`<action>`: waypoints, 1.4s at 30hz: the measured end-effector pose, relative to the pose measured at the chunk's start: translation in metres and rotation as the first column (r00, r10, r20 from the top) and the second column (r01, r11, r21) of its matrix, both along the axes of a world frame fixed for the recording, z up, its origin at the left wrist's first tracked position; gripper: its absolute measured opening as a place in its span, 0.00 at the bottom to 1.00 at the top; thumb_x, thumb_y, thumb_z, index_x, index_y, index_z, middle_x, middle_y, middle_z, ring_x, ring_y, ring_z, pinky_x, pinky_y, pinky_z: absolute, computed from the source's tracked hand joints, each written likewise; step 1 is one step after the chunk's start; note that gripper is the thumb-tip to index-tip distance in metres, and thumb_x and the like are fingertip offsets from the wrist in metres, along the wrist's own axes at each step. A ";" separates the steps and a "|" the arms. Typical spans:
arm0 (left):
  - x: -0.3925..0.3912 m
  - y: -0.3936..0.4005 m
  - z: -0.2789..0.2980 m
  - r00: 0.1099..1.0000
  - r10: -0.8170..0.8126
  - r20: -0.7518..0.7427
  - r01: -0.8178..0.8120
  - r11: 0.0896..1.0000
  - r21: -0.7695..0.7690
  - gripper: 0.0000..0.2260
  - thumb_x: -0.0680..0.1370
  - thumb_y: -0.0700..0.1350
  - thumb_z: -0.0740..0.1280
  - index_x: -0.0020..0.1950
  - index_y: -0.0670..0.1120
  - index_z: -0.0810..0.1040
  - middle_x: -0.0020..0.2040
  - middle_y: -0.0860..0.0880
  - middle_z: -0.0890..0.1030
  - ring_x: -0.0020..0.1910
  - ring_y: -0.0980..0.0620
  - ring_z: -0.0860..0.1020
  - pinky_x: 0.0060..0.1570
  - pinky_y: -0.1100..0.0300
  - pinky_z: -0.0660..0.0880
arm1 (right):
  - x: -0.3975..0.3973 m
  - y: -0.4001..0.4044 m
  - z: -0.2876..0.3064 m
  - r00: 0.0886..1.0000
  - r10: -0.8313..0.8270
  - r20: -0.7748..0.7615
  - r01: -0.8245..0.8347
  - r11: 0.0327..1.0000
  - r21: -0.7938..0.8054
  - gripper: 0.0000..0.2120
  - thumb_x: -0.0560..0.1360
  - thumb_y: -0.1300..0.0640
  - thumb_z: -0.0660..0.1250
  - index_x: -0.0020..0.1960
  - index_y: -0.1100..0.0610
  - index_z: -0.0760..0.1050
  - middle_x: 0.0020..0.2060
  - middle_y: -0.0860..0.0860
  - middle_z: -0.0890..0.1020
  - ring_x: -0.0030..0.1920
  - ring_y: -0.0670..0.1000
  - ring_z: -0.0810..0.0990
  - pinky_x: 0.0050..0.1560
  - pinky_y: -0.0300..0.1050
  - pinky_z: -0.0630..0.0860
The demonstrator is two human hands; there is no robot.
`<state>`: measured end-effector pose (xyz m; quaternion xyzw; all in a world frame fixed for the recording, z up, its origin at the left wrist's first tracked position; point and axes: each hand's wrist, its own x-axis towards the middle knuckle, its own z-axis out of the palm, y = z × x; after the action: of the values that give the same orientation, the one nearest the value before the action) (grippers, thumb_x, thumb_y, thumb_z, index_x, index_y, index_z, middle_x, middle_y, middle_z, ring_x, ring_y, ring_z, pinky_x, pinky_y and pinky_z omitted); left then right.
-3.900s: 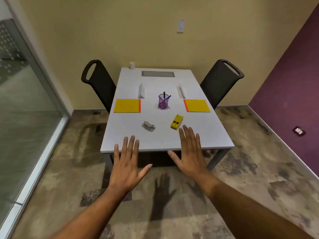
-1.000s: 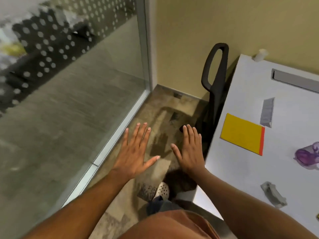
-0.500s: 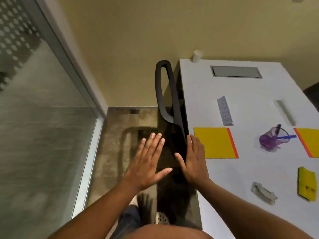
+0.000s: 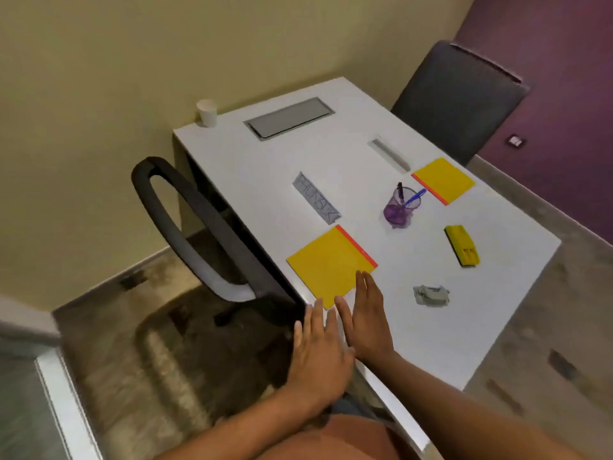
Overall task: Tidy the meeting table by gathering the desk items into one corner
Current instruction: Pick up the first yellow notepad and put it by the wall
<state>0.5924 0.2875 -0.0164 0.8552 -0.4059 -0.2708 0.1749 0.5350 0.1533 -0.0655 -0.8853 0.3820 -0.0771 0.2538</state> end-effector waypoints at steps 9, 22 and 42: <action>0.068 -0.121 -0.022 0.998 -0.007 -0.070 0.013 0.996 0.086 0.34 0.84 0.43 0.61 0.86 0.42 0.47 0.87 0.42 0.43 0.86 0.42 0.45 0.84 0.45 0.51 | 0.018 -0.056 -0.045 0.898 -0.432 -0.076 0.422 0.805 0.417 0.32 0.86 0.52 0.61 0.85 0.59 0.51 0.83 0.58 0.58 0.82 0.59 0.61 0.81 0.56 0.62; 0.174 -0.220 -0.107 0.961 0.269 -0.057 -0.224 0.886 0.406 0.28 0.86 0.48 0.59 0.83 0.40 0.56 0.84 0.39 0.57 0.81 0.35 0.60 0.77 0.38 0.64 | 0.070 -0.130 -0.078 0.575 -0.728 -0.375 0.596 0.059 0.800 0.21 0.81 0.48 0.62 0.72 0.52 0.69 0.60 0.54 0.79 0.54 0.57 0.80 0.50 0.51 0.77; 0.175 -0.237 -0.092 0.930 0.232 -0.286 -0.176 0.962 0.209 0.26 0.87 0.58 0.57 0.74 0.37 0.70 0.71 0.36 0.76 0.69 0.35 0.75 0.62 0.45 0.72 | 0.044 -0.148 -0.069 0.504 -0.768 -0.396 0.519 -0.097 0.849 0.08 0.83 0.53 0.65 0.54 0.57 0.79 0.47 0.62 0.84 0.45 0.56 0.82 0.64 0.66 0.80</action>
<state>0.7677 0.0507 -0.1081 0.8523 -0.2561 -0.4166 0.1856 0.5794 0.0053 -0.1344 -0.2507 0.6980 -0.0592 0.6682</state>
